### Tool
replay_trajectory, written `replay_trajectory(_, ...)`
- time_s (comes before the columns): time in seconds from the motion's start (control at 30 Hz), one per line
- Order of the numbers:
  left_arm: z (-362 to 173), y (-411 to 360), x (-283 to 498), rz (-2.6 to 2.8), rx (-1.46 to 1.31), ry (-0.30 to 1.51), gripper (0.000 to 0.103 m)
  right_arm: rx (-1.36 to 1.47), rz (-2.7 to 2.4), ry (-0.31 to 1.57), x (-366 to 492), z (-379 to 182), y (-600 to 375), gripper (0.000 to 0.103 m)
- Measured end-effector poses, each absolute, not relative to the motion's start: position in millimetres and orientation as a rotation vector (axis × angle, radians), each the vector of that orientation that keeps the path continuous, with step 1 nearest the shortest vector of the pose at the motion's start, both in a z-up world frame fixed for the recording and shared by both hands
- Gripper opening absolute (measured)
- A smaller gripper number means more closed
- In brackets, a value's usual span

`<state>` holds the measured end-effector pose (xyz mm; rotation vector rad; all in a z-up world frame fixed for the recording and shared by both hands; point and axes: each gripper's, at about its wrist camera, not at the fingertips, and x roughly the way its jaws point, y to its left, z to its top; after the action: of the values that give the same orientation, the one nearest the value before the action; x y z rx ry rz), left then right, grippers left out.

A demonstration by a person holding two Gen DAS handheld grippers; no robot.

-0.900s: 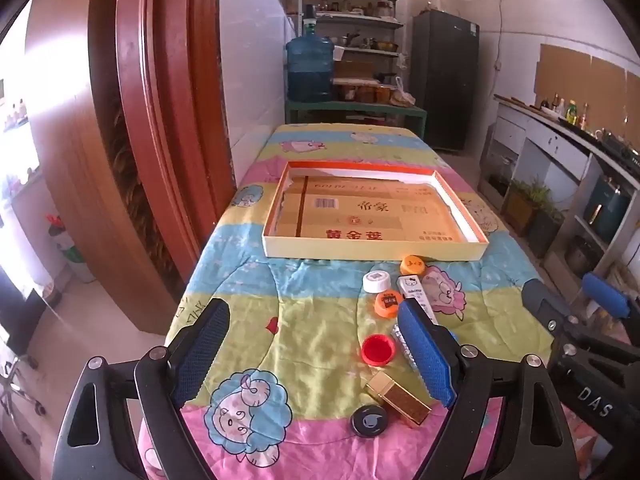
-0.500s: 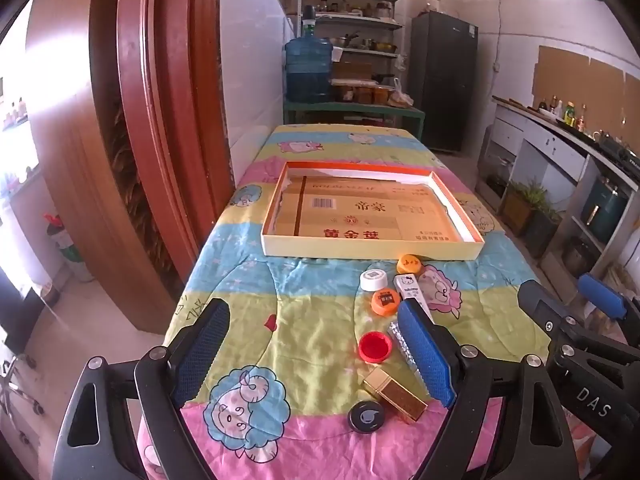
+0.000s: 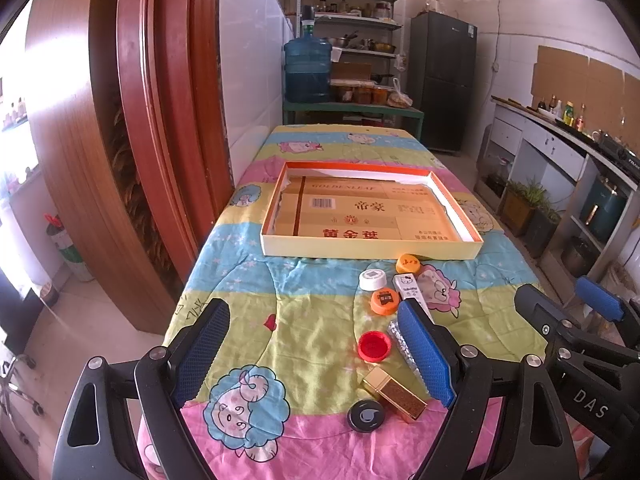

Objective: Organize rigid objects

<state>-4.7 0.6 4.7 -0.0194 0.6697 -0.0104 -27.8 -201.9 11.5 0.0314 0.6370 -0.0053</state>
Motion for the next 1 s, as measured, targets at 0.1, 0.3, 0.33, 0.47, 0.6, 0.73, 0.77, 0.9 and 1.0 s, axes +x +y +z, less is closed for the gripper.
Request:
replay_trajectory(0.1,4.6,0.8,-5.6,-0.010,-0.019,0.669,0.087,0.030,-0.004,0.635,-27.6,10.6,-202.0,0.087)
replay_trajectory(0.3,4.4,0.8,-5.1,-0.014,-0.018,0.671,0.087,0.023,0.003,0.638,-27.9,10.6,-201.1,0.087)
replay_trajectory(0.33,4.4,0.8,-5.0,-0.014,-0.018,0.671,0.087,0.022,0.004,0.638,-27.9,10.6,-201.0,0.087)
replay_trajectory(0.47,4.8,0.6,-5.4,-0.013,-0.018,0.671,0.087,0.019,0.007,0.641,-27.8,10.7,-199.8,0.087)
replay_trajectory(0.6,5.4,0.8,-5.8,-0.014,-0.020,0.669,0.087,0.020,0.006,0.639,-27.5,10.8,-199.6,0.087)
replay_trajectory(0.73,6.0,1.1,-5.5,-0.018,-0.023,0.667,0.087,0.020,0.006,0.637,-27.1,10.8,-199.1,0.087)
replay_trajectory(0.77,5.9,1.5,-5.4,-0.019,-0.024,0.668,0.087,0.020,0.006,0.638,-26.9,10.8,-199.2,0.087)
replay_trajectory(0.9,5.6,1.9,-5.1,-0.019,-0.029,0.675,0.087,0.021,0.006,0.639,-27.2,10.9,-199.2,0.087)
replay_trajectory(1.0,5.1,2.6,-4.6,-0.019,-0.033,0.676,0.087,0.021,0.006,0.638,-27.0,10.9,-199.0,0.087)
